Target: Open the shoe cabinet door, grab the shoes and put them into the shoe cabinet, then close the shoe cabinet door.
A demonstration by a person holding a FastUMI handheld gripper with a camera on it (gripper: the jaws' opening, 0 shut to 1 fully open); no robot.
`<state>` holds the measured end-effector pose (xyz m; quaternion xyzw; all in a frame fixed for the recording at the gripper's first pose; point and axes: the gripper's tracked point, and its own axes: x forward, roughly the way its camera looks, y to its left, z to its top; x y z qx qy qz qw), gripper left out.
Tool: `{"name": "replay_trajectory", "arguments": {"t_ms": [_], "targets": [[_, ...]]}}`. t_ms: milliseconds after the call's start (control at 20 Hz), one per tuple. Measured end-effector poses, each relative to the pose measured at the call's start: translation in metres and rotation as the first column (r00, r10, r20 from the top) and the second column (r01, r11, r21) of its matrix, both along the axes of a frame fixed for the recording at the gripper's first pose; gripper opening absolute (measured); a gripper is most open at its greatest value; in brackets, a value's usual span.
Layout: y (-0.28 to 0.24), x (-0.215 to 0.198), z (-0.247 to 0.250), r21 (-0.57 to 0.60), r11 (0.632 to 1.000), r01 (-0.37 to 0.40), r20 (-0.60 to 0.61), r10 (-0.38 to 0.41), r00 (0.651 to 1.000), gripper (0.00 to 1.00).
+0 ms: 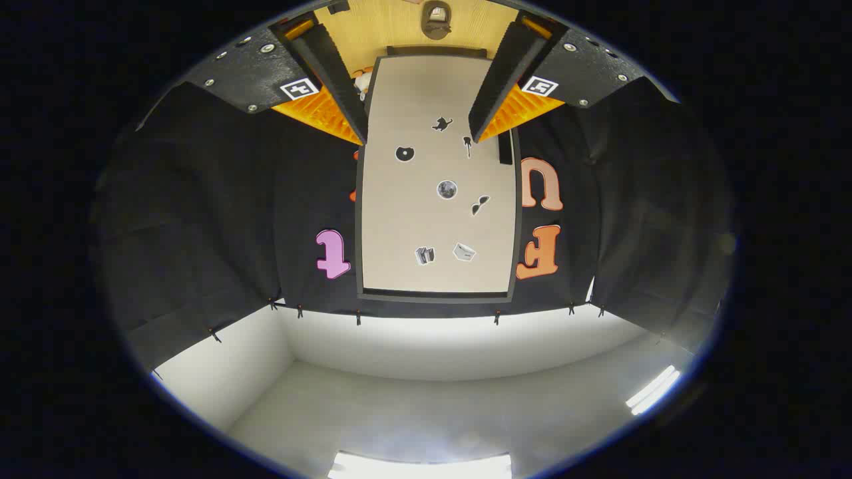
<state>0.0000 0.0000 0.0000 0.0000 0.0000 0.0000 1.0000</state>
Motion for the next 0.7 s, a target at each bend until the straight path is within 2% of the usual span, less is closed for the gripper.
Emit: {"name": "replay_trajectory", "arguments": {"t_ms": [700], "targets": [[0.002, 0.012, -0.001, 0.003, 1.000, -0.018, -0.003, 0.018, 1.000, 0.95]]}}
